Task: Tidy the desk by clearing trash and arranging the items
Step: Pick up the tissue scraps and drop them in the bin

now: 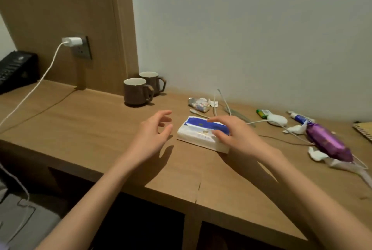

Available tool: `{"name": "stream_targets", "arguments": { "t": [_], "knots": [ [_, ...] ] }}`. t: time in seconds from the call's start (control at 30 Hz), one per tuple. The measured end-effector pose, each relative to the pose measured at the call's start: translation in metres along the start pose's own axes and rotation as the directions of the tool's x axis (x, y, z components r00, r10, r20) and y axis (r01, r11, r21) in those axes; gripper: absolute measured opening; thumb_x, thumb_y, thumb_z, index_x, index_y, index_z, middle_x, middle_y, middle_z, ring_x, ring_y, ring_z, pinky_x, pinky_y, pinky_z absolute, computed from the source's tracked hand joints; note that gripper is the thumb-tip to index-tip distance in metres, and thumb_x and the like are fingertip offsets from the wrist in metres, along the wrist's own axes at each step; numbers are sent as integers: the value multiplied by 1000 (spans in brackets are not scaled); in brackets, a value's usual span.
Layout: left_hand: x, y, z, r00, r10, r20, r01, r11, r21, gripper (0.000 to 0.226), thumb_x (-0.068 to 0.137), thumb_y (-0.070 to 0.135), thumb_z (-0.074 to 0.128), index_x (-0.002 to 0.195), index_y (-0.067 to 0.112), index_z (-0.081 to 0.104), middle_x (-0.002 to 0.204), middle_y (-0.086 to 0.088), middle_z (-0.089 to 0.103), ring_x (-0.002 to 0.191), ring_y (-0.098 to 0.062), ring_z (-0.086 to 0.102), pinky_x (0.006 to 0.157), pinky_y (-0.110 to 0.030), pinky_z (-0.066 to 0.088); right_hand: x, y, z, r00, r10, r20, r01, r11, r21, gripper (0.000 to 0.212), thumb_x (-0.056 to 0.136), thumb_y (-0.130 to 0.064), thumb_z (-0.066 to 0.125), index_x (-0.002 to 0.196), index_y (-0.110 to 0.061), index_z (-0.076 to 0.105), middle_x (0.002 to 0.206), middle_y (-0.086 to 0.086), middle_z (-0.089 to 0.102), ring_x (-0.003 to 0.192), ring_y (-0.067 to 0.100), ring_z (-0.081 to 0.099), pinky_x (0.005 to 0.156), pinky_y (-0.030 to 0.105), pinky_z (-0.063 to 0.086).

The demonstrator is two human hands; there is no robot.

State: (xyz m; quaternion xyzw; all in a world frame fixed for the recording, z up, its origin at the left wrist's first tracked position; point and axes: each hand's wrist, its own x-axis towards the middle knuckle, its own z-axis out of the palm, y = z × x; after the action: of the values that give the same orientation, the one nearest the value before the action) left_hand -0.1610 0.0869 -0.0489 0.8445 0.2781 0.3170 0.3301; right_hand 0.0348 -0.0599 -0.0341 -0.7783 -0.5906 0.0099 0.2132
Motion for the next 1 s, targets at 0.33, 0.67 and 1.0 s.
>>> {"name": "stream_targets", "arguments": {
  "t": [0.33,0.67,1.0],
  "knots": [
    [107,-5,64,999,52,10,-53,994,92,46,95,30,48,140,22,40,145,0,41,134,-17,34,109,-36,29,24,21,3,992,-64,112,54,994,93,30,97,-32,50,122,-25,64,128,-8,62,115,7,54,94,20,38],
    [172,-15,105,964,31,265,-127,928,351,45,96,46,36,141,41,33,156,13,19,146,-19,0,115,-54,10,86,53,-21,996,-4,-90,6,1000,24,25,96,-33,50,117,-30,64,122,-9,63,112,6,54,94,28,46],
    [168,-29,103,970,-22,241,-56,949,312,42,90,52,47,130,41,44,150,6,31,144,-24,13,114,-52,21,172,76,-14,996,82,-37,-82,997,-6,30,96,-31,50,121,-20,63,126,-1,63,115,15,57,97,32,45]
  ]
}}
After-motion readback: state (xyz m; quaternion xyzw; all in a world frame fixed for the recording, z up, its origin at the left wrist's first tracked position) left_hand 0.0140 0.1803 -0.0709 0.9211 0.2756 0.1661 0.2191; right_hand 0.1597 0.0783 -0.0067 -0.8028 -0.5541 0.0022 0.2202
